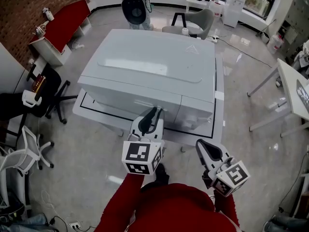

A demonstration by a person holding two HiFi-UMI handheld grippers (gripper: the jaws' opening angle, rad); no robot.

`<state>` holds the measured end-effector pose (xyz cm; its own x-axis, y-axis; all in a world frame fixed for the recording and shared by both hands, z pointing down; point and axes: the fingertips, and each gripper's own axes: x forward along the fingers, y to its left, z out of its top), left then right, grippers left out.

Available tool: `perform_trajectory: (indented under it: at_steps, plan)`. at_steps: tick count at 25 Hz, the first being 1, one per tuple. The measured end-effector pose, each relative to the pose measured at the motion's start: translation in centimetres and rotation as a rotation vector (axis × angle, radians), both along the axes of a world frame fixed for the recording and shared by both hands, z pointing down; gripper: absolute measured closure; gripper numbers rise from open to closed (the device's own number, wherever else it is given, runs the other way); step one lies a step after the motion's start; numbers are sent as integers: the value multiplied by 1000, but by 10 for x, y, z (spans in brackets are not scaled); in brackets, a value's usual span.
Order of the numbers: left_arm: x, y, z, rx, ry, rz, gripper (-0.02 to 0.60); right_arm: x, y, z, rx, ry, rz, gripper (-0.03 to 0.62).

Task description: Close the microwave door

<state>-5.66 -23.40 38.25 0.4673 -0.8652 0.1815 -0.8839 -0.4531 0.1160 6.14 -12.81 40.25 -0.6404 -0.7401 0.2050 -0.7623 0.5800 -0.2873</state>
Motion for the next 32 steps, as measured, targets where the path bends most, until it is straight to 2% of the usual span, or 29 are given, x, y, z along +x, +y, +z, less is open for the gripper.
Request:
perform_trajectory:
  at_steps: [5, 9, 12, 15, 23, 32]
  plan:
    - [-2, 8, -5, 15, 36, 57, 528, -3, 3, -6, 15, -7, -9, 579]
    - [-13, 29, -21, 79, 63, 128, 569, -1, 2, -12, 40, -5, -15, 579]
    - [-27, 51, -29, 113, 89, 152, 571, 0, 4, -17, 57, -12, -23, 579]
    - [-38, 75, -27, 112, 107, 143, 571, 0, 7, -20, 71, -18, -35, 579]
    - [-63, 119, -18, 98, 85, 78, 571, -6, 13, -24, 99, -28, -72, 579]
    - [-64, 140, -18, 101, 89, 49, 571, -14, 21, -24, 126, -22, -120, 580]
